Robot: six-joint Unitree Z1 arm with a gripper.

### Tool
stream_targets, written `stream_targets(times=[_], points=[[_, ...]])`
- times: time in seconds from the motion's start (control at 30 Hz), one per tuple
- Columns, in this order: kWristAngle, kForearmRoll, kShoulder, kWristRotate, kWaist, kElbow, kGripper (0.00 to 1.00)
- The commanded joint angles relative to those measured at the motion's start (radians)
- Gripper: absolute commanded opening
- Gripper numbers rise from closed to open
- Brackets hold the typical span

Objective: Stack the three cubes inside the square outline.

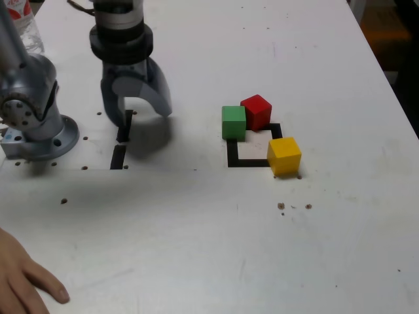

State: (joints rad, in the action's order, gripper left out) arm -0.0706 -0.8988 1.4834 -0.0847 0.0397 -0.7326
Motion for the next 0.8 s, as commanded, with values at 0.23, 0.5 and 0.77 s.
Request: stream_targets(times=[0.23,0.5,0.77], points=[[-0.009,0.027,0.016,0.074,0.002,-0.026,0.7],[-0.005,0.032,0.019,0.099,0.002,-0.037,0.7],[-0.026,-0.081,0.001,0.099,0.002,-0.1,0.7]])
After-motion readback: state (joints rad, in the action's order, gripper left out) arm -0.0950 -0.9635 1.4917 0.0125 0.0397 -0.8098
